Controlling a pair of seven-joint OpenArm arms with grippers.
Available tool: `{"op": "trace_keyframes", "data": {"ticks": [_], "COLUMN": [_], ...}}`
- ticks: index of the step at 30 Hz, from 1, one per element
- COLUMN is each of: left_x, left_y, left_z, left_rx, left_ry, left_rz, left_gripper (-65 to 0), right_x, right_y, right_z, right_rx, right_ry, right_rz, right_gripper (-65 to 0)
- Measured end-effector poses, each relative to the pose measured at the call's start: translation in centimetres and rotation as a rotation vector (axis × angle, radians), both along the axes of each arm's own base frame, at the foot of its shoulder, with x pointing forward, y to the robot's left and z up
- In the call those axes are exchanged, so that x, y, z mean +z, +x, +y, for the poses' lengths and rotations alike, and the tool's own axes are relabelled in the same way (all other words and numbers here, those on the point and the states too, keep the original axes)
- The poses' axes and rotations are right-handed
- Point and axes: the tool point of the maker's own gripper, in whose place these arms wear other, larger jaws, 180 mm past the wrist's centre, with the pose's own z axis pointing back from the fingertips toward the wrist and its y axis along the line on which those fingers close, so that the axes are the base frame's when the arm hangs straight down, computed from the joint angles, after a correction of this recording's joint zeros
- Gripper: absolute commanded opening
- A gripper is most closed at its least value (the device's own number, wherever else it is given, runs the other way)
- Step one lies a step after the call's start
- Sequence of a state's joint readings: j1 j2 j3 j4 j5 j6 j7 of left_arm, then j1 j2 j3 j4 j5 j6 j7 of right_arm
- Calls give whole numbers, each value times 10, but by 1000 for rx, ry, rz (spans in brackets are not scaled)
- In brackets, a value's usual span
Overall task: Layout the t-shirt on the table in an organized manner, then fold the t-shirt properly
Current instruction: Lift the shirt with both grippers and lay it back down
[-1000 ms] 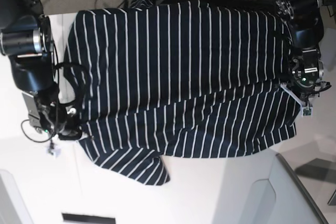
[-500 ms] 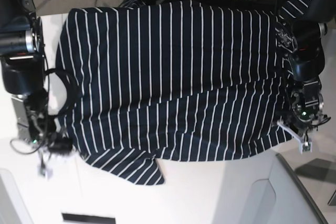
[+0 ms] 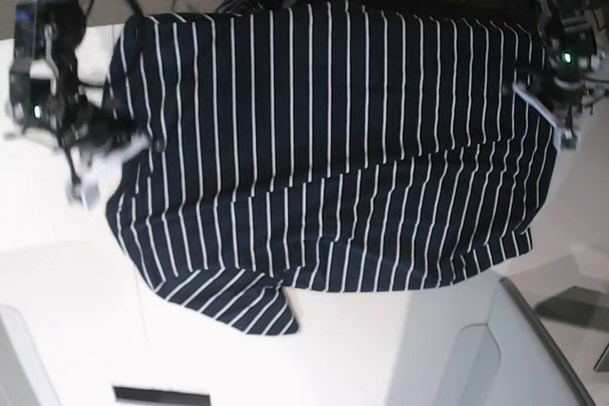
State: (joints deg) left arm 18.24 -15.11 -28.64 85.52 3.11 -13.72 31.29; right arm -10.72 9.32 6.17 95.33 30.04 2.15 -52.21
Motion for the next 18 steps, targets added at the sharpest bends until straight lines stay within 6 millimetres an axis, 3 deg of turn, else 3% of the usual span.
{"op": "trace_keyframes", "data": {"ticks": [2,4,8,11,13,15,18], "left_x": [-17,-29,-30,-51,-56,-57,-58], "left_y": [-23,-37,-26,-33,-26,-10,11], "left_z": [-7,-10,-1,6,10,16,16], "left_rx": [4,17,25,58,47,33,15], "left_ry": [-14,-30,-33,-51,-22,14,32], "left_rz": [63,107,27,75,69,51,26], "left_gripper": [-650,-650,-650,-650,-650,-650,-650], "right_x": [-18,-24,-24,-46,-62,-67,-72], "right_y": [-33,-46,-43,-59,-70,-64,-37], "right_z": [-1,3,2,-1,-2,-5,-11], "right_rx": [3,7,-1,-16,-31,-44,-77], "right_ry": [-10,8,5,12,24,46,50], "right_rz": [93,118,100,181,242,238,185], "right_gripper": [-630,-630,-630,-630,-630,-630,-630]}}
